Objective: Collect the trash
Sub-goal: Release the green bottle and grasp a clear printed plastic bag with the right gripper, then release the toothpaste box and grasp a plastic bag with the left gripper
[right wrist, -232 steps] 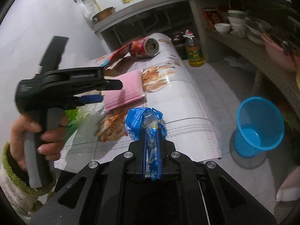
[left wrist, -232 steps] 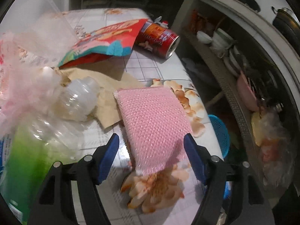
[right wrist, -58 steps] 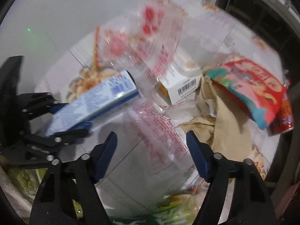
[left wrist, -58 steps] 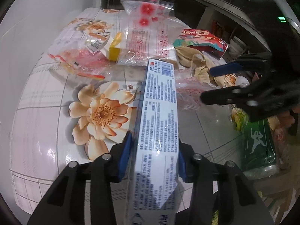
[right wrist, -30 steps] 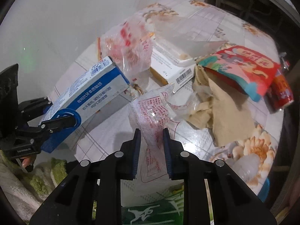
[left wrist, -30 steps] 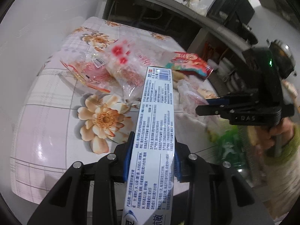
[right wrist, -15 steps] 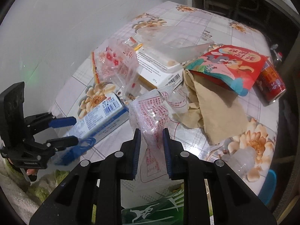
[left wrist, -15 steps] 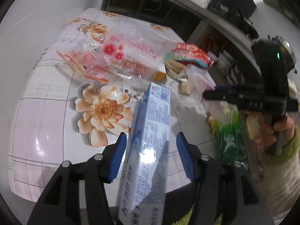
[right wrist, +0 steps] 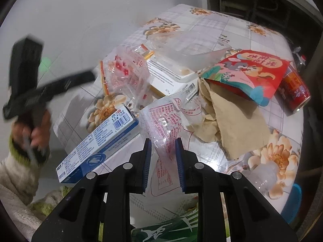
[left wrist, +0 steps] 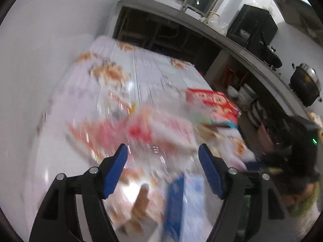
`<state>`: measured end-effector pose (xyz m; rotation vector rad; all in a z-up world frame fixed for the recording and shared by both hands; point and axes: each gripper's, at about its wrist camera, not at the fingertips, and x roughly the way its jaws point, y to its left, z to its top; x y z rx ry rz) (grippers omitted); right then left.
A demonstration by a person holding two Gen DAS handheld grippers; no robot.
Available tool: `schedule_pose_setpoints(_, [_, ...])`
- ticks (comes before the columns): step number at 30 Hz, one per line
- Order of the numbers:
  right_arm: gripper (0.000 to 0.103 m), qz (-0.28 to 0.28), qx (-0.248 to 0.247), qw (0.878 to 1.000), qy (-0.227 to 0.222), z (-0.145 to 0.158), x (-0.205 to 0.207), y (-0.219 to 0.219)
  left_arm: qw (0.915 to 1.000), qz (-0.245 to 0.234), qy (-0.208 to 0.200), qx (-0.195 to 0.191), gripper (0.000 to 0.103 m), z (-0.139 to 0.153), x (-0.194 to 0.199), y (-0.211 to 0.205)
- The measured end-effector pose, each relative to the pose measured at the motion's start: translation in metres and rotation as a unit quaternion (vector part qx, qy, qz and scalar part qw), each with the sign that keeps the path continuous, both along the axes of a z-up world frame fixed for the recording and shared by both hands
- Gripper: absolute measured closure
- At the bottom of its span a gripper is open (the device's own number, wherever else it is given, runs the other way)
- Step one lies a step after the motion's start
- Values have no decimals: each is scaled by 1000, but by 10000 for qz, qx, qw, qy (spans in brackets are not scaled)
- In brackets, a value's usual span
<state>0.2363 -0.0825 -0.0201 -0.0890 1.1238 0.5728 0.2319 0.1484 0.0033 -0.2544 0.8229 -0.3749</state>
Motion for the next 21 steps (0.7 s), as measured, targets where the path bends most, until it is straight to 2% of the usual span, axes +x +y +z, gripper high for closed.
schedule_pose_setpoints(2, [80, 37, 27, 10000, -1, 0, 0, 1, 9992, -35, -192, 351, 31, 0, 22, -1])
schedule_pose_setpoints(4, [80, 74, 37, 10000, 1, 0, 0, 3, 9979, -201, -171, 586, 31, -5, 42, -2])
schedule_pose_setpoints(9, [80, 120, 41, 9999, 27, -3, 3, 4, 9970, -578, 276, 433, 31, -27, 81, 5])
schedule_pose_setpoints(11, [80, 112, 49, 9999, 49, -5, 4, 4, 9964, -598, 452, 384, 38, -36, 87, 7])
schedule_pose_setpoints(13, [80, 96, 65, 9999, 75, -6, 6, 3, 9956, -649, 603, 311, 50, -42, 92, 8])
schedule_pose_setpoints(17, [80, 82, 94, 9999, 100, -8, 9, 2, 9956, -667, 637, 171, 68, -44, 86, 9])
schedule_pose_setpoints(19, [80, 67, 106, 9999, 107, -9, 10, 2, 9959, -662, 596, 127, 81, -43, 82, 10])
schedule_pose_setpoints(21, [80, 46, 126, 9999, 102, -8, 9, 1, 9963, -651, 555, 110, 87, -40, 80, 11])
